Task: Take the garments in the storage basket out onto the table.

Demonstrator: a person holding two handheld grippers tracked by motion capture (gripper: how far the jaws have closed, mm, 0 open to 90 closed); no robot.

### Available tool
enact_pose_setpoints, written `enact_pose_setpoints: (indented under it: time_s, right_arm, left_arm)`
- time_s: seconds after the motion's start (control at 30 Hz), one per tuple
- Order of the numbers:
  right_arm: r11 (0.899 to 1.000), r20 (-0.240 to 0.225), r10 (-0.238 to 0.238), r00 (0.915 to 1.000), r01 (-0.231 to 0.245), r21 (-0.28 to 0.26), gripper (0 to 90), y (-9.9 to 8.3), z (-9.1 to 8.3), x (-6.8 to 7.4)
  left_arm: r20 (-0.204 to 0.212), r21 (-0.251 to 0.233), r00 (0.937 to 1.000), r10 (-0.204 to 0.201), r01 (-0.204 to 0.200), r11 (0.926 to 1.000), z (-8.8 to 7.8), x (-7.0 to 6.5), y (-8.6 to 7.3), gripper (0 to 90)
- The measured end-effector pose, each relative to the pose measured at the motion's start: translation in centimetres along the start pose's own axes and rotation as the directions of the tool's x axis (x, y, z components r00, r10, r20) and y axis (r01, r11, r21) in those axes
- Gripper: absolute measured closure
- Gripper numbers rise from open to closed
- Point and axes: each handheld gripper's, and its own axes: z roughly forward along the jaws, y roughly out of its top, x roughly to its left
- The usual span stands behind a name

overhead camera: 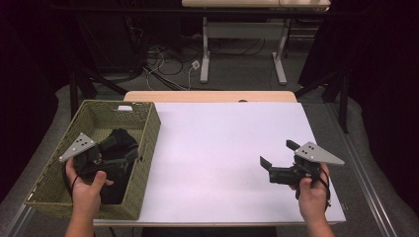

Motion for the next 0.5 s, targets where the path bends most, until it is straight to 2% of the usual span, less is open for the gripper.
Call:
enact_pose_setpoints:
  time_s: [0.17, 0.37, 0.5]
  right_arm:
    - [1.0, -0.003, 0.006, 1.0, -0.006, 0.014, 0.0, -0.1, 0.2, -0.2]
    - [0.999, -0.002, 0.022, 0.9998, -0.021, 0.026, 0.0, -0.3, 0.5, -0.3]
    - [1.0, -0.002, 0.025, 0.9997, -0.025, 0.016, 0.0, -0.2, 0.4, -0.2]
  left_arm:
    - [-0.032, 0.016, 0.9995, -0.006, 0.006, 0.9999, -0.4, 0.9, 0.1, 0.1]
    - [-0.035, 0.019, 0.9993, -0.014, 0.014, 0.9997, 0.2, 1.6, 1.0, 0.2]
    - [-0.031, 0.045, 0.9993, -0.02, 0.021, 0.9987, 0.4, 2.2, 1.6, 0.2]
